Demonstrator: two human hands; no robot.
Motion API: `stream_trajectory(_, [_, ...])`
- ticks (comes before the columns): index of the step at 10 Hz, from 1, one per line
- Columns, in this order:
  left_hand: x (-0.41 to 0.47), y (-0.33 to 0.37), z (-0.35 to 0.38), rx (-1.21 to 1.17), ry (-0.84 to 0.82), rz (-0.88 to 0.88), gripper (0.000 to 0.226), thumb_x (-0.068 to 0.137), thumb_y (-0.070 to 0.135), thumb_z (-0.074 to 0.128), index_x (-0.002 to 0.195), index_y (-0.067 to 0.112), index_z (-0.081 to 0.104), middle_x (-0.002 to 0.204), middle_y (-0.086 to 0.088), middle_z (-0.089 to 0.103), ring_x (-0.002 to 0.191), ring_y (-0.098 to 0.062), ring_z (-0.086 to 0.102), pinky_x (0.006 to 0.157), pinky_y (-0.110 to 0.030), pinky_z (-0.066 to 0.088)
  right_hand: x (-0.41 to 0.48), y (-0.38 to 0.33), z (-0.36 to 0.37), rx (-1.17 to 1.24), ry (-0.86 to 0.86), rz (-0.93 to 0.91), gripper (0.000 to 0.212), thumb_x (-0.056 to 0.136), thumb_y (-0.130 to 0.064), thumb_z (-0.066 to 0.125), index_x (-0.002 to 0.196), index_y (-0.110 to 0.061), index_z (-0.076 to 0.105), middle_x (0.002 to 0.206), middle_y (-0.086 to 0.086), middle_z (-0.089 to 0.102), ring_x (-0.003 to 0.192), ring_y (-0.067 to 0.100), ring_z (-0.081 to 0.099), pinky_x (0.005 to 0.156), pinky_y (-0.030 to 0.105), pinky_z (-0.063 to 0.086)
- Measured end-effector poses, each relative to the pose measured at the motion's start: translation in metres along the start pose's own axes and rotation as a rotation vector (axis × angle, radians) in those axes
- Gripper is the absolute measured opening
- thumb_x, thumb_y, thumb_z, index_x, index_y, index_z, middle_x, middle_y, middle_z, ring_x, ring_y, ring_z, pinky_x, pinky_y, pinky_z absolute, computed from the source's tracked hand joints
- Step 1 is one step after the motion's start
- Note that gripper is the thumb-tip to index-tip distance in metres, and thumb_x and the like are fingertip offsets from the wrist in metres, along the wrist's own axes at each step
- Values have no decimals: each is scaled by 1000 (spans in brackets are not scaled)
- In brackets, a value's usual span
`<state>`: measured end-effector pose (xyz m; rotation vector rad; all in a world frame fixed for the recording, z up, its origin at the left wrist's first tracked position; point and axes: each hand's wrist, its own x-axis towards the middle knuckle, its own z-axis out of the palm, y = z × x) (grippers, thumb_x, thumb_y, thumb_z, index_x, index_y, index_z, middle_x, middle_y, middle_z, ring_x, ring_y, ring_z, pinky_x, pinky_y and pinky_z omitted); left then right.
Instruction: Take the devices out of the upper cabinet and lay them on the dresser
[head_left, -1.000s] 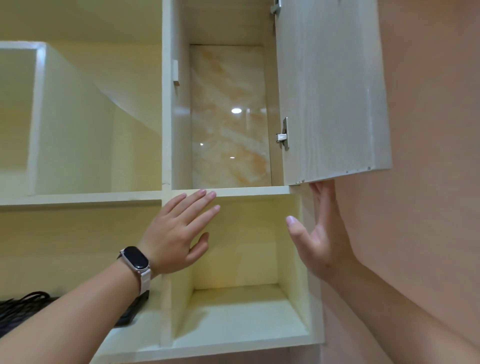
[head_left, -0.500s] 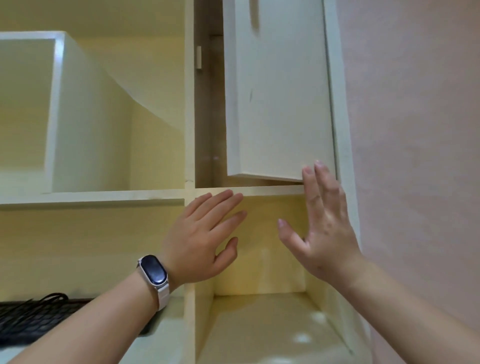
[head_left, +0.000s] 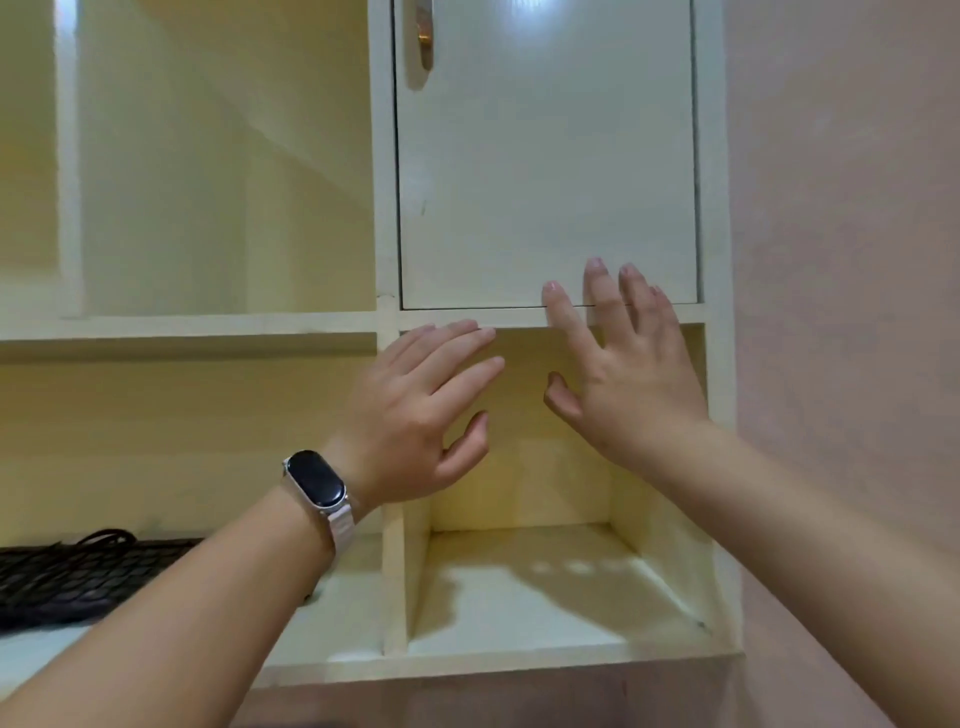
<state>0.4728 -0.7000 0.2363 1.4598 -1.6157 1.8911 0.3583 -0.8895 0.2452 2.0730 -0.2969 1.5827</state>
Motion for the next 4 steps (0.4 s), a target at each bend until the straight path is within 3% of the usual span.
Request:
stream_trajectory(1, [-2,-1,1,9,-20,3,38,83,22,62,114,2,69,130,-17,60,125,-33,54,102,-49,42,1,1,-10,3,-89,16,85,78,-40,69,151,-22,28,155,22,27,141,44,24,115,55,19])
stream_trajectory(2, [-2,2,-3,25,-83,-9,40,86,25,58,119,4,66,134,-17,58,129,-33,50,106,-48,39,2,-2,-26,12,-231,48,83,87,-48,55,155,-31,9,163,13,5,148,35,5,119,49,5])
stream_trajectory(3, [-8,15,-9,14,-164,-48,43,87,30,56,123,7,63,136,-15,56,133,-32,46,109,-49,35,-5,-5,-44,49,-272,65,76,91,-51,48,155,-30,12,164,9,5,149,32,7,119,49,7])
stream_trajectory(4, [-21,26,-13,7,-161,-108,43,86,33,56,121,10,65,130,-12,61,127,-31,52,108,-49,35,-23,-12,-52,65,-260,66,68,89,-51,46,149,-22,34,157,11,29,143,34,27,116,51,19])
